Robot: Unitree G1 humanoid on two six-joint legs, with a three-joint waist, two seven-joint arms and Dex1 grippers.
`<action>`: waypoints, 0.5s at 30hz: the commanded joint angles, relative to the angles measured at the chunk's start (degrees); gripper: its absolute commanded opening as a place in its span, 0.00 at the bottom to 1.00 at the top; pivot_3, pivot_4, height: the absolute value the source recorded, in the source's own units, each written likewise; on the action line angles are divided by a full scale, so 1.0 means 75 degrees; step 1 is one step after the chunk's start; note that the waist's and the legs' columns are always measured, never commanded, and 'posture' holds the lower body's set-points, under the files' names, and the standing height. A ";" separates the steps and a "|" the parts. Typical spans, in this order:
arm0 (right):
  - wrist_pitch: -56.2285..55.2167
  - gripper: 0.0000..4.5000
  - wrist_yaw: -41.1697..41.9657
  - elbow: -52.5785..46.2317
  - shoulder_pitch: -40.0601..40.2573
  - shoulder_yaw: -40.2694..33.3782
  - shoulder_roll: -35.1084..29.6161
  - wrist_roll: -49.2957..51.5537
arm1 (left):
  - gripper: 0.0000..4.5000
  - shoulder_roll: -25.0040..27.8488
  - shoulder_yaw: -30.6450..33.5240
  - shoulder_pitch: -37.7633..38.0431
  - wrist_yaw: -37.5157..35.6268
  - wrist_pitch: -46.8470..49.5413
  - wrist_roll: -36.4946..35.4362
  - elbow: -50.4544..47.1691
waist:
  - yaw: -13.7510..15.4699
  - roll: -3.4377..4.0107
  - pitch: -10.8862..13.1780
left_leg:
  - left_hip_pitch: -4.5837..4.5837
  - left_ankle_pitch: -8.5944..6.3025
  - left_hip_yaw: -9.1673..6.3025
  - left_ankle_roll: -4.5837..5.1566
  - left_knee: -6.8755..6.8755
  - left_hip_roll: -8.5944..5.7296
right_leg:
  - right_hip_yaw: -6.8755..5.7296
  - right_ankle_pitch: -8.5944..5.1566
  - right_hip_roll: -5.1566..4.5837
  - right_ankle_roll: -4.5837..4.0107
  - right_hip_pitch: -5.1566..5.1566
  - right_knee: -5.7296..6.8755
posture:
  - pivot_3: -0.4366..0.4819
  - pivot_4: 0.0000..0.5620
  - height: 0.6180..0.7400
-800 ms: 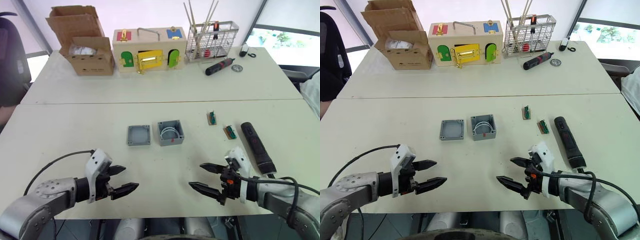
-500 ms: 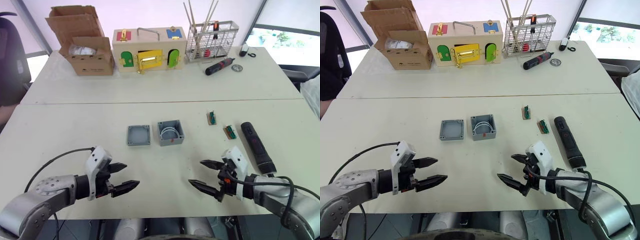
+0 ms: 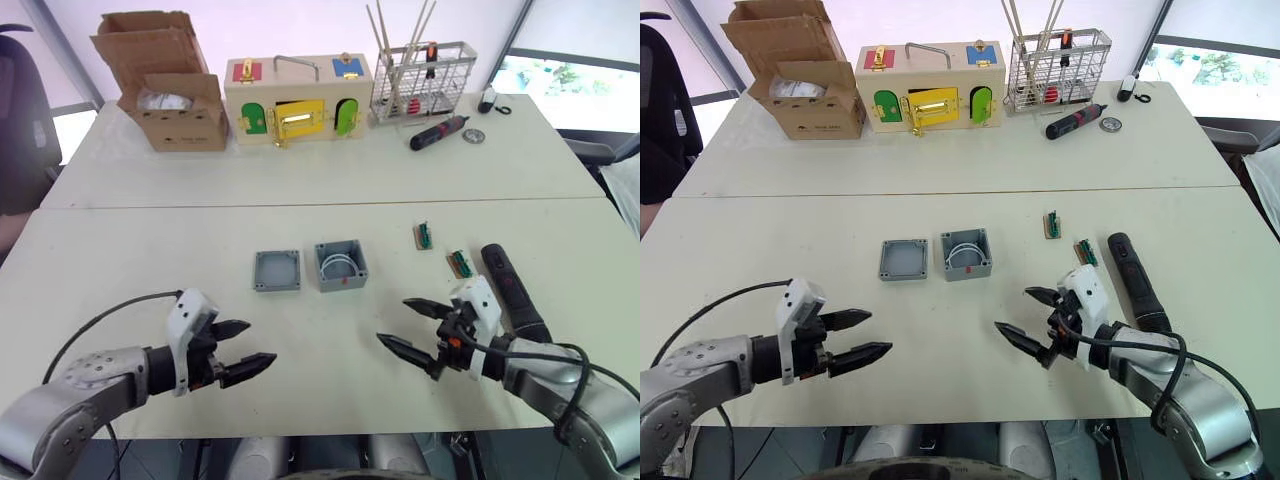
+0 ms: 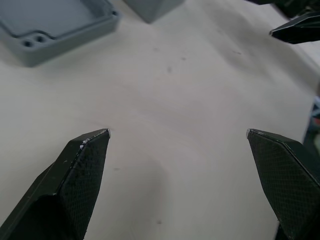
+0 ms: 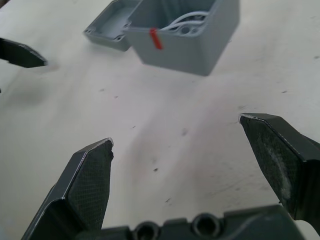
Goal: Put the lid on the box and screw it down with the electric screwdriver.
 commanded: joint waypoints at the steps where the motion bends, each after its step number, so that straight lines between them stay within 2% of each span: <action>1: 0.0211 0.99 0.0055 -0.0672 0.0328 -0.0175 -0.0147 0.0224 | 1.00 0.0498 0.0138 -0.0417 -0.0200 0.0260 0.0028 0.0178 | 0.0019 0.0000 0.0000 | -0.0005 0.0000 -0.0001 0.0000 0.0000 0.0000 | -0.0002 0.0000 0.0000 0.0000 -0.0004 0.0000 | 0.48 0.27 0.98; 6: 0.0838 0.99 0.0165 -0.1065 0.0141 -0.0998 -0.0225 0.1631 | 1.00 0.1636 -0.0572 -0.2361 -0.1183 0.0496 0.0390 0.1223 | -0.0024 -0.0002 0.0001 | -0.0008 0.0004 -0.0001 -0.0006 0.0003 -0.0002 | -0.0004 0.0005 0.0006 -0.0007 -0.0007 0.0005 | 0.48 0.27 0.98; 9: 0.1307 0.99 0.0166 -0.1096 -0.0657 -0.1267 -0.0611 0.2371 | 1.00 0.2078 -0.1780 -0.4417 -0.2192 0.0049 0.1347 0.2336 | -0.0017 -0.0001 0.0003 | -0.0009 0.0004 0.0002 -0.0006 0.0001 -0.0003 | -0.0008 0.0007 0.0011 -0.0007 -0.0013 0.0005 | 0.48 0.27 0.98; 11: 0.1557 0.99 0.0165 -0.1062 -0.1138 -0.1264 -0.0861 0.2674 | 1.00 0.1981 -0.2647 -0.5786 -0.3003 -0.0337 0.1992 0.3246 | -0.0011 -0.0005 0.0006 | -0.0015 0.0007 0.0003 -0.0008 0.0003 -0.0007 | -0.0013 0.0007 0.0021 -0.0006 -0.0019 0.0009 | 0.48 0.27 0.98; 13: 0.1703 0.99 0.0140 -0.1023 -0.1428 -0.1150 -0.1053 0.2737 | 1.00 0.1703 -0.3309 -0.6719 -0.3686 -0.0861 0.2560 0.4040 | -0.0013 -0.0006 0.0006 | -0.0016 0.0006 0.0003 -0.0007 0.0000 -0.0008 | -0.0021 0.0007 0.0021 -0.0005 -0.0019 0.0005 | 0.48 0.27 0.98; 14: 0.1747 0.99 0.0125 -0.1008 -0.1556 -0.1061 -0.1142 0.2699 | 1.00 0.1519 -0.3600 -0.7123 -0.3944 -0.1106 0.2840 0.4404 | -0.0015 -0.0005 0.0006 | -0.0023 0.0006 0.0004 -0.0007 -0.0002 -0.0008 | -0.0025 0.0007 0.0021 -0.0005 -0.0028 0.0004 | 0.48 0.27 0.98; 15: 0.1765 0.99 0.0046 -0.1014 -0.1694 -0.1026 -0.1168 0.2674 | 1.00 0.1050 -0.4069 -0.7810 -0.4208 -0.1214 0.3120 0.4688 | -0.0013 -0.0006 0.0006 | -0.0024 0.0013 0.0008 -0.0018 -0.0003 -0.0009 | -0.0027 0.0007 0.0019 -0.0004 -0.0031 0.0010 | 0.48 0.27 0.98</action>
